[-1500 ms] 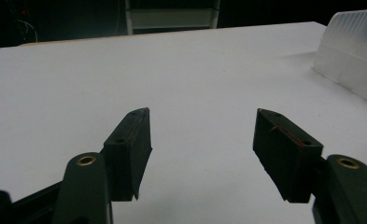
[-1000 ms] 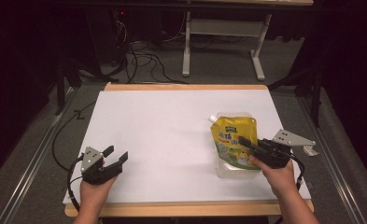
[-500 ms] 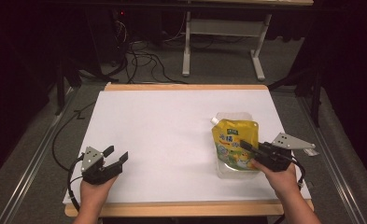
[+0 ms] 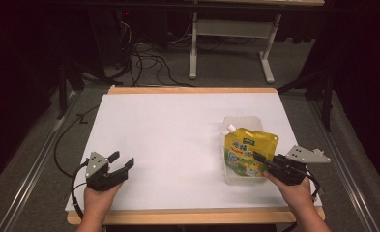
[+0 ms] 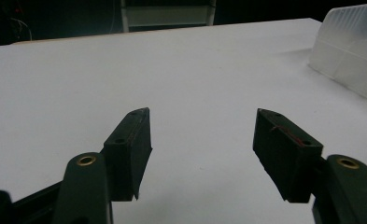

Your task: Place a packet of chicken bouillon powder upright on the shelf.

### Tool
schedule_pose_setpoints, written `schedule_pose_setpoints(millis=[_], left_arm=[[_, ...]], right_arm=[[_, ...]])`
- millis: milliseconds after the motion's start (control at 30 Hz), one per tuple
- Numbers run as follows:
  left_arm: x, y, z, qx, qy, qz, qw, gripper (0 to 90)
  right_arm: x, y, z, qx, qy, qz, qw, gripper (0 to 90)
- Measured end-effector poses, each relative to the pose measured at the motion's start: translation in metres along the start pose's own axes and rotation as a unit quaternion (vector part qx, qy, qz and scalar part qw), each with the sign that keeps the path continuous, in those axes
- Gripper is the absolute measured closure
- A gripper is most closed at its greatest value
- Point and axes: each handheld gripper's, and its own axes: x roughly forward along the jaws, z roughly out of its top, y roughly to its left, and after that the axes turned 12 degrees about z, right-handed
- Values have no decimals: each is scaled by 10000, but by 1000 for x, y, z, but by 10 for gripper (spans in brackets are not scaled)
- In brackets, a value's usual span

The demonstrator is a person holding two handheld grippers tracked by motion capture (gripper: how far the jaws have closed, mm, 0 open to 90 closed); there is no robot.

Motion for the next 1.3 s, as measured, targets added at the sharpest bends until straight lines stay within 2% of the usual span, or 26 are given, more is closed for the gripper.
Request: schedule_pose_setpoints(millis=[367, 533, 633, 767, 1000, 1300], left_arm=[[1, -1, 0, 9, 21, -41, 10000, 376], [1, -2, 0, 26, 26, -52, 10000, 375], [1, -2, 0, 21, 20, -61, 10000, 375], [1, -2, 0, 23, 20, -68, 10000, 375], [1, -4, 1, 49, 14, -100, 9999, 375], [-1, -8, 2, 118, -12, -203, 9997, 375]], right_arm=[[-1, 2, -4, 30, -51, -58, 10000, 813], [1, 4, -4, 67, 53, -132, 9999, 739], [1, 5, -4, 131, 58, -167, 9998, 650], [0, 9, -2, 94, 33, -236, 9997, 561], [-6, 17, 2, 57, -17, -371, 9993, 460], [-23, 22, 10, 112, -367, -568, 9976, 379]])
